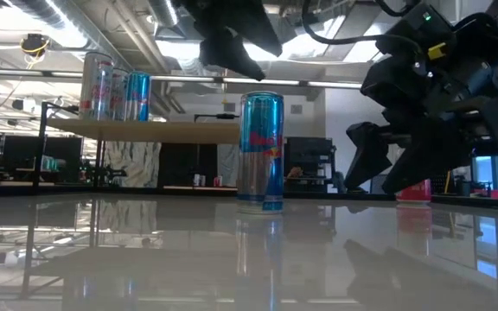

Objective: Place canned beverage on shelf
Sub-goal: Put the blue soda can on the shelf aligned with the blue soda can

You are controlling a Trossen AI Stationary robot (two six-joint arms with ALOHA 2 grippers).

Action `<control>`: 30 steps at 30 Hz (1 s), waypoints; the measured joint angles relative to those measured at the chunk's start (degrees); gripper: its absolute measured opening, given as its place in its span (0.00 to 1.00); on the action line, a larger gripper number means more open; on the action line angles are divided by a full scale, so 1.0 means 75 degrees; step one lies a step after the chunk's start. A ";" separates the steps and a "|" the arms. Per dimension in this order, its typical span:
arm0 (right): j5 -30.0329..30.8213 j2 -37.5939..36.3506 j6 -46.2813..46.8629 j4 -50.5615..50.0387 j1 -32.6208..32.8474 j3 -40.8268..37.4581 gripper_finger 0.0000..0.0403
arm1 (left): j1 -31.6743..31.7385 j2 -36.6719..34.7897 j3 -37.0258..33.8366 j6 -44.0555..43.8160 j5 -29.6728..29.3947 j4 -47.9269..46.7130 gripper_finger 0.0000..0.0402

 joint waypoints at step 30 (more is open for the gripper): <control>-0.0119 0.0006 -0.0089 -0.0019 0.0000 0.0000 0.73 | 0.0280 0.1376 0.1479 -0.0372 0.0696 -0.2185 0.78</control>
